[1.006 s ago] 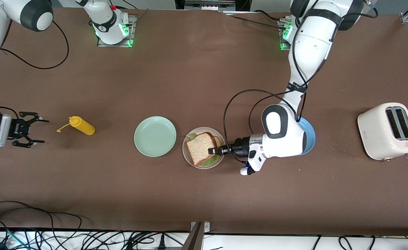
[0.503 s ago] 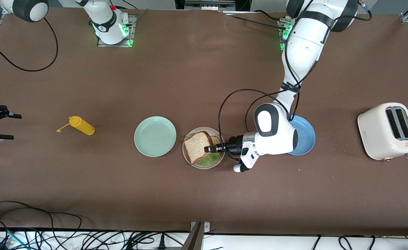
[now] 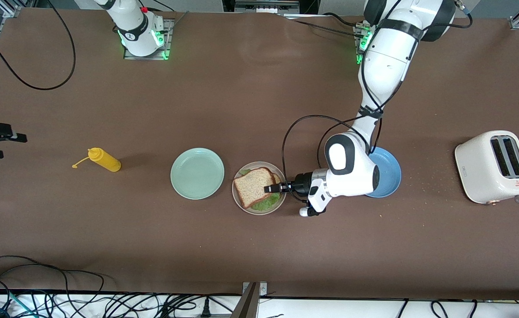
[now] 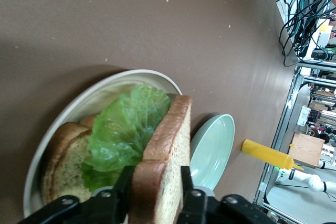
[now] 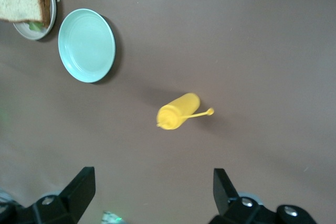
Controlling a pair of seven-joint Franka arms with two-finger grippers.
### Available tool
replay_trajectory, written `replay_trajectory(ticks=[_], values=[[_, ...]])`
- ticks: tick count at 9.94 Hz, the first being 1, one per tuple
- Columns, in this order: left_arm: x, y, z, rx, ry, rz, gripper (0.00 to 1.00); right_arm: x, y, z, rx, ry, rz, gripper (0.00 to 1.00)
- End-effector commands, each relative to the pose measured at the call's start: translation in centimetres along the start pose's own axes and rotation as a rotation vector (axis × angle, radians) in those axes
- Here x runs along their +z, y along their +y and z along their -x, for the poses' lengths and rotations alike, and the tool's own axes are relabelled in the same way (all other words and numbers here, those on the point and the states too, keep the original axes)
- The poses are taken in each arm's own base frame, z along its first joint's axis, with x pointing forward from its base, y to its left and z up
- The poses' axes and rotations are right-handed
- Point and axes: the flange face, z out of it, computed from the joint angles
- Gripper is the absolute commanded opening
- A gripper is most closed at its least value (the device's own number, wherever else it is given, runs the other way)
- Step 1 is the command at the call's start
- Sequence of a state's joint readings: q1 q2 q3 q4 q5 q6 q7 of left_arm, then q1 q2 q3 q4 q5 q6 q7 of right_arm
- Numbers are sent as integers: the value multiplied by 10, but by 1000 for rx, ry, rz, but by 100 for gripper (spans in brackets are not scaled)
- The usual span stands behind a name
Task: Make sandwich on beige plate with both arms
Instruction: 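Open the left gripper and withdraw it toward the toaster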
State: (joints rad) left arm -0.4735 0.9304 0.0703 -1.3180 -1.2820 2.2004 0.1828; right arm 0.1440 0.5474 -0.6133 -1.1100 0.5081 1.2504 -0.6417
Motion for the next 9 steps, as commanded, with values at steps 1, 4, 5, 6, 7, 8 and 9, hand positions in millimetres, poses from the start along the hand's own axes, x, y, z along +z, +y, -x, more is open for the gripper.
replay_trajectory(ticks=[1, 4, 5, 6, 7, 8, 9], values=[[-7, -4, 0, 20, 9, -16, 100, -27, -21, 36, 260, -65, 21, 100], [-26, -7, -9, 21, 32, -52, 100, -38, -65, 49, 469, -146, 215, 100], [-39, -3, -13, 9, 46, -78, 100, -35, -80, 49, 503, -148, 278, 100], [-52, 2, -17, -28, 61, -108, 100, -30, -88, 45, 504, -147, 333, 100], [-70, 4, -22, -36, 78, -157, 100, -25, -88, 44, 488, -119, 328, 100], [-86, 5, -25, -36, 67, -222, 100, -15, -87, 47, 472, -70, 330, 100], [-105, 7, -28, -30, 72, -297, 100, -3, -96, 50, 434, -17, 339, 100]])
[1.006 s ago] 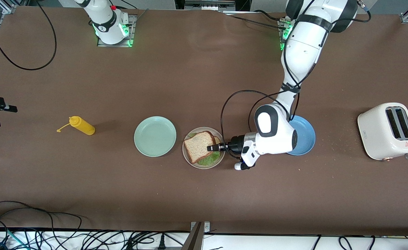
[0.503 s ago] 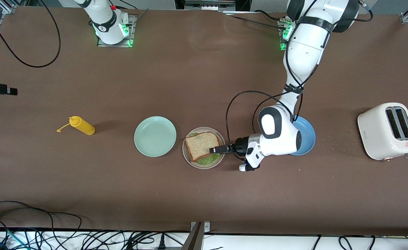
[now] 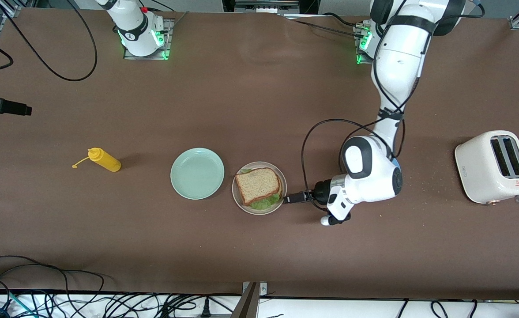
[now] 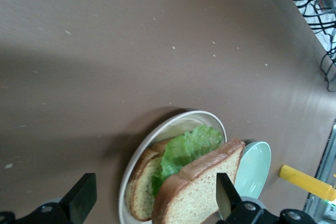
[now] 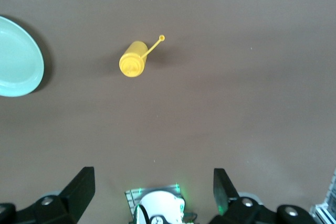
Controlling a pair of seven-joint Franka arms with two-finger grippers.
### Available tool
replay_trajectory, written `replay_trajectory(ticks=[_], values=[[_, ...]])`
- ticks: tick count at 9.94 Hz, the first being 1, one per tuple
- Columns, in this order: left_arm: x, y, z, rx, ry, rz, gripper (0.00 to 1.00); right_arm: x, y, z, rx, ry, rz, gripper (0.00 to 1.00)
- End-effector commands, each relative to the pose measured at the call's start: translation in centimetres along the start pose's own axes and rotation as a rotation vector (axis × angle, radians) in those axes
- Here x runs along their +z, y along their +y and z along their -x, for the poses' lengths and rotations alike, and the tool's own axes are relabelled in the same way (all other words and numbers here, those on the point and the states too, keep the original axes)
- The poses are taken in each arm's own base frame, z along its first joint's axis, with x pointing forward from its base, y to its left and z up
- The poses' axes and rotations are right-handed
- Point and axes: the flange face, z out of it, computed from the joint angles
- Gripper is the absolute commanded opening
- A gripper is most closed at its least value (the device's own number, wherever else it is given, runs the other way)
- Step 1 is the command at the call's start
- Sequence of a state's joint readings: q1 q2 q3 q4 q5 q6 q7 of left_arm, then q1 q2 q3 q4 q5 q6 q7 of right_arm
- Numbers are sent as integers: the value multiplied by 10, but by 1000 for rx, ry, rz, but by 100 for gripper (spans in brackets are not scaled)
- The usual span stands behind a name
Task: Make sandwich on beige plate with both arms
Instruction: 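Open the left gripper and withdraw it toward the toaster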
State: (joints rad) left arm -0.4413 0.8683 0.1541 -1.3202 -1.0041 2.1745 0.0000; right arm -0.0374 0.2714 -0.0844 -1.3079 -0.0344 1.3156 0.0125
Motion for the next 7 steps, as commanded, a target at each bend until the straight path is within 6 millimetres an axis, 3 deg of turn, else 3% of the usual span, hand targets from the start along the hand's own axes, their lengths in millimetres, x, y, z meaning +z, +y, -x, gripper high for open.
replay_trajectory(ticks=[1, 2, 4, 7], values=[[-45, -4, -3, 17, -7, -149, 100, 11, -6, 24, -27, 84, -1, 100], [-73, -21, -10, 25, -50, -214, 100, 1, -6, 32, -32, 111, -32, 100], [-155, -53, -16, 38, -118, -358, 100, -12, -16, 45, -47, 134, -63, 100], [-221, -89, -23, 82, -93, -596, 100, 5, -17, 58, -58, 168, -59, 100]])
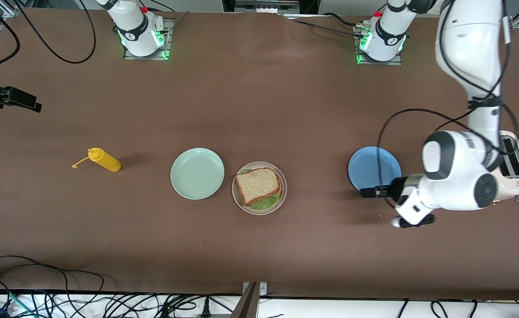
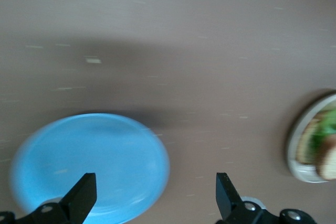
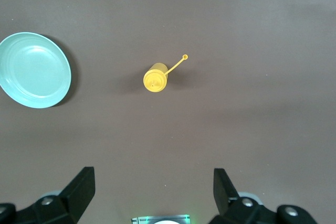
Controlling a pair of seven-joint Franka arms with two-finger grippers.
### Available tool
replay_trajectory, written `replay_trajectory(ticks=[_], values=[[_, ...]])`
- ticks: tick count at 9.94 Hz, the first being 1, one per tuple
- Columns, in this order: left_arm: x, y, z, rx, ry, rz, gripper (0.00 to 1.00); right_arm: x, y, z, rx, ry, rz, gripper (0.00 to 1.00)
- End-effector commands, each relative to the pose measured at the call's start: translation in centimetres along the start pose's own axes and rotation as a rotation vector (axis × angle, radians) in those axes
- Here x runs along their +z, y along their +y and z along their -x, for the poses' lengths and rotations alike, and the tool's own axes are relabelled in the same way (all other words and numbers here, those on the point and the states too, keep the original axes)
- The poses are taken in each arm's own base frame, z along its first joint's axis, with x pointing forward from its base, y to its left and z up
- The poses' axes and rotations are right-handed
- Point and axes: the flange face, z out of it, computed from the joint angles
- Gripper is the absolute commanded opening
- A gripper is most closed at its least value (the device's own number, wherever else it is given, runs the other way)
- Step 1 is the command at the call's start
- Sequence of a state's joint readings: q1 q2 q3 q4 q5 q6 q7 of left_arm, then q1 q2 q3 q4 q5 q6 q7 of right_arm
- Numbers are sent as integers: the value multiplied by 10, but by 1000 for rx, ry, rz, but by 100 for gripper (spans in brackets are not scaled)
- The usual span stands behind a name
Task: Make sandwich on beige plate with both arms
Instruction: 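Open the left gripper and withdraw it toward the toaster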
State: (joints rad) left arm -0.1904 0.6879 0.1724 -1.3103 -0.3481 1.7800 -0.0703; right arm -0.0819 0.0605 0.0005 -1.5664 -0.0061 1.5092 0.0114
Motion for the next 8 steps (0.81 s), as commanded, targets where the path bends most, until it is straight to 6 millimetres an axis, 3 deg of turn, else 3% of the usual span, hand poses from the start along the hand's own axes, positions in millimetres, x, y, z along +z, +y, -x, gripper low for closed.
replay_trajectory(ticks=[1, 3, 5, 7, 8], values=[[-24, -21, 8, 72, 12, -134, 100, 17, -10, 10, -33, 12, -3, 100], [-52, -48, 19, 171, -22, -143, 100, 20, -14, 6, -20, 8, 4, 100], [-83, -58, 35, 175, -26, -153, 100, 25, -16, 0, -26, -3, 4, 100], [-85, -56, 47, 111, -28, -146, 100, 26, -19, -1, -30, -10, 12, 100], [-76, -57, 55, 112, -27, -141, 100, 26, -18, 0, -29, -18, 14, 100]])
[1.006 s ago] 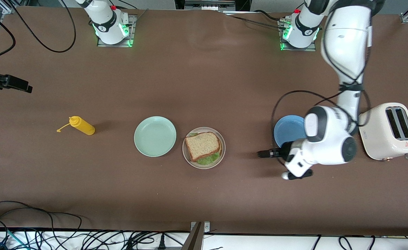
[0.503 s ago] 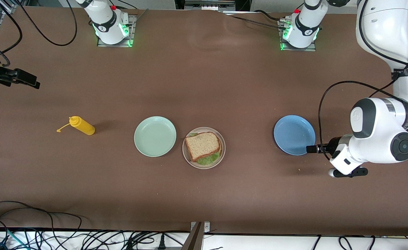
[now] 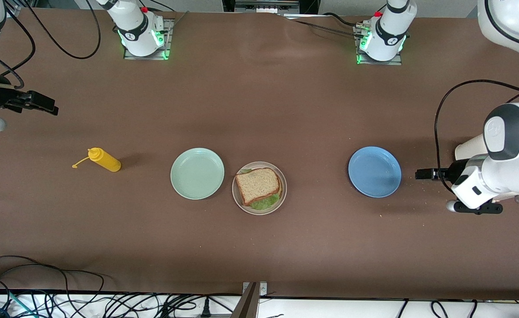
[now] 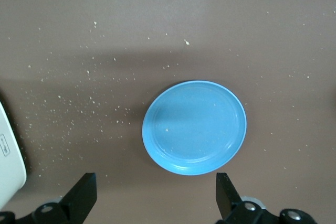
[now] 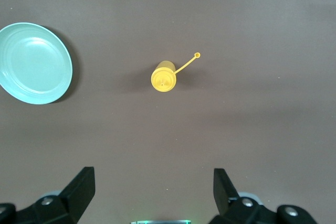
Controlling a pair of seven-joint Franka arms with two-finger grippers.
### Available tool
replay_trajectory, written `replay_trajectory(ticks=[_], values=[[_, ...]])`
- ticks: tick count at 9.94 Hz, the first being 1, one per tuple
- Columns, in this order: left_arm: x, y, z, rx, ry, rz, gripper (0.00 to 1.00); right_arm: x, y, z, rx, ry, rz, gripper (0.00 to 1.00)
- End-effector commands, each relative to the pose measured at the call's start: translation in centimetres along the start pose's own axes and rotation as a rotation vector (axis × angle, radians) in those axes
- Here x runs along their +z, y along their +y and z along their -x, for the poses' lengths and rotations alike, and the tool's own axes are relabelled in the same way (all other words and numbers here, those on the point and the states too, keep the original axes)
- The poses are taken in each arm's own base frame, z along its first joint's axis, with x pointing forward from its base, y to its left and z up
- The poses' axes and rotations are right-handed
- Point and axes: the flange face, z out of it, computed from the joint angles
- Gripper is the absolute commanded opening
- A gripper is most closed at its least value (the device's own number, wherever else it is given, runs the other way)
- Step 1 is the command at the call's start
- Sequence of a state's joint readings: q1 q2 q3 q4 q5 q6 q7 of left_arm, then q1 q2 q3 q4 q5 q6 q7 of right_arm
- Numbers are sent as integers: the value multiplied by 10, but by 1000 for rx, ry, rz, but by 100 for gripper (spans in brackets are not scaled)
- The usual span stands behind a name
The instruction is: Make sandwich on beige plate with both arms
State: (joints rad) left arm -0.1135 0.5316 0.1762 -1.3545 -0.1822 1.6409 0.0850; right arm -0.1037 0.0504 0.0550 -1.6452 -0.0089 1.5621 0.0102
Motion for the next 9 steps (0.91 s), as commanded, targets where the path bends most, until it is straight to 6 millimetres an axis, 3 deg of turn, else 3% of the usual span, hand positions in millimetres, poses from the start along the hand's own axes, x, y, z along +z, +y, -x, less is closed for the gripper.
replay_trajectory(ticks=[1, 2, 3, 5, 8, 9], values=[[25, 0, 38, -15, 71, -15, 100, 2, -1, 3, 13, -21, -1, 100], [50, 2, 59, -13, 144, -11, 100, 2, -3, 3, 7, -21, 1, 100], [59, 6, 62, -9, 151, -10, 100, 4, -4, 0, 5, -23, -2, 100], [64, 3, 71, 4, 144, -39, 100, 7, -4, 0, 7, -32, -6, 100], [76, -1, 109, -3, 192, -31, 100, 5, -2, -1, 10, -28, -6, 100], [71, 0, 114, 0, 174, -27, 100, 5, -1, -1, 11, -28, -6, 100]])
